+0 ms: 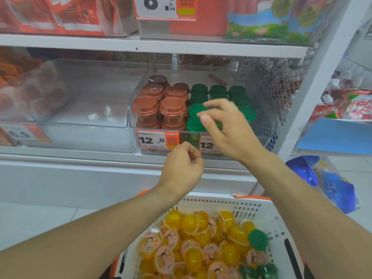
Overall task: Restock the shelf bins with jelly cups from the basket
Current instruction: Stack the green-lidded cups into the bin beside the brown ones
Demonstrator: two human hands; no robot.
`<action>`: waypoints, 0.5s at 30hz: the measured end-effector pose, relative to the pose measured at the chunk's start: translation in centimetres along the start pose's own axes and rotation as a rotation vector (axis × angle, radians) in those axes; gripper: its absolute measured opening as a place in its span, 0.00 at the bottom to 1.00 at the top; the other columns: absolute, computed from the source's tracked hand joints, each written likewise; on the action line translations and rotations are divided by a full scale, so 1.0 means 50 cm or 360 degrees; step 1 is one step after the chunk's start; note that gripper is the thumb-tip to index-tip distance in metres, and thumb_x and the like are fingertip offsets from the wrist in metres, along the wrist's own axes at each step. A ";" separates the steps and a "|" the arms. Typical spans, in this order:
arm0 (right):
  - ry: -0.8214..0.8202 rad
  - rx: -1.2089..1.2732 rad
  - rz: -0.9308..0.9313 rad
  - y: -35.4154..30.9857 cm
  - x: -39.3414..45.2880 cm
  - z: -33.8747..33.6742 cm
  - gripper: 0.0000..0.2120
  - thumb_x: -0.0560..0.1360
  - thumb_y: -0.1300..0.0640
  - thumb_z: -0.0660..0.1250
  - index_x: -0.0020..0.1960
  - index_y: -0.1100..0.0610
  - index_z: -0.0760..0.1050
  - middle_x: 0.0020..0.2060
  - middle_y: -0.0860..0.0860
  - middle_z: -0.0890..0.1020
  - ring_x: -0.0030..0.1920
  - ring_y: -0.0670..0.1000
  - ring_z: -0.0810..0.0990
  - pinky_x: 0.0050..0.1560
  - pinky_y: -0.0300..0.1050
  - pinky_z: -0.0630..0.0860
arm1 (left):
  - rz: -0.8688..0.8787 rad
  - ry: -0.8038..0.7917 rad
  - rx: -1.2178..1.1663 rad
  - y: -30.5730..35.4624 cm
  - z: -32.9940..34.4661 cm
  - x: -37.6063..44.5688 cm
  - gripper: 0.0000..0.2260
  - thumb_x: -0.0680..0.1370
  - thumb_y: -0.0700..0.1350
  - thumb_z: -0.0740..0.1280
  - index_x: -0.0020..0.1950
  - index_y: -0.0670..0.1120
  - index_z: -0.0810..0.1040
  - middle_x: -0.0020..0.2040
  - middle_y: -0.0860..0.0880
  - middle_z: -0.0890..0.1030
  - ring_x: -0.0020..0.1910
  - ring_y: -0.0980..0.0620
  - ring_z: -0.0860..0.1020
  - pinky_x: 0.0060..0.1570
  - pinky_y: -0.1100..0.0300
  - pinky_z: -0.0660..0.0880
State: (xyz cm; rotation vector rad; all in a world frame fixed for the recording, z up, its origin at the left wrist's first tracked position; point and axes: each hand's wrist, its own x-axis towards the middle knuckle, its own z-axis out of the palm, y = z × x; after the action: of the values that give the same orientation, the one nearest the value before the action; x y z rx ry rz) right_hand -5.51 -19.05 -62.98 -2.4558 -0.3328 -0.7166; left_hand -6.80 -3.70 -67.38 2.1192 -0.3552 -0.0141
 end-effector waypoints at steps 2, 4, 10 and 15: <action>0.0402 0.0019 -0.0111 -0.014 -0.024 -0.011 0.12 0.81 0.58 0.63 0.45 0.63 0.81 0.46 0.55 0.78 0.49 0.53 0.75 0.51 0.37 0.67 | 0.0002 -0.0104 0.0017 -0.006 0.014 -0.008 0.06 0.76 0.40 0.65 0.42 0.50 0.74 0.37 0.53 0.77 0.36 0.55 0.75 0.35 0.61 0.72; 0.0517 0.0068 -0.0130 -0.021 -0.069 -0.018 0.12 0.80 0.62 0.63 0.40 0.65 0.76 0.38 0.56 0.75 0.40 0.51 0.71 0.43 0.36 0.65 | -0.0002 -0.0295 0.0047 -0.017 0.035 -0.020 0.03 0.77 0.40 0.65 0.45 0.48 0.75 0.37 0.52 0.78 0.36 0.51 0.78 0.36 0.56 0.75; -0.0506 -0.0066 0.0240 0.081 -0.289 0.014 0.03 0.78 0.58 0.65 0.45 0.55 0.74 0.39 0.47 0.75 0.40 0.48 0.73 0.43 0.42 0.71 | -0.0027 -0.1121 0.0301 -0.076 0.146 -0.062 0.05 0.77 0.37 0.63 0.48 0.45 0.77 0.42 0.47 0.82 0.30 0.59 0.78 0.35 0.61 0.75; -0.1959 -0.0392 0.0645 0.175 -0.500 0.054 0.06 0.76 0.50 0.65 0.42 0.51 0.72 0.42 0.50 0.78 0.46 0.55 0.78 0.48 0.46 0.75 | -0.0316 -0.1275 0.0583 -0.129 0.284 -0.118 0.09 0.78 0.40 0.64 0.54 0.39 0.80 0.51 0.42 0.82 0.51 0.43 0.80 0.48 0.53 0.77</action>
State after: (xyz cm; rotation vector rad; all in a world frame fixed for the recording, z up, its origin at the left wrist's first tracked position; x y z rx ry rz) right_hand -21.79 -26.62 -82.65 -2.7607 -0.1596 1.0388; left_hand -12.96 -10.66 -81.23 2.4258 -0.6450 -0.9988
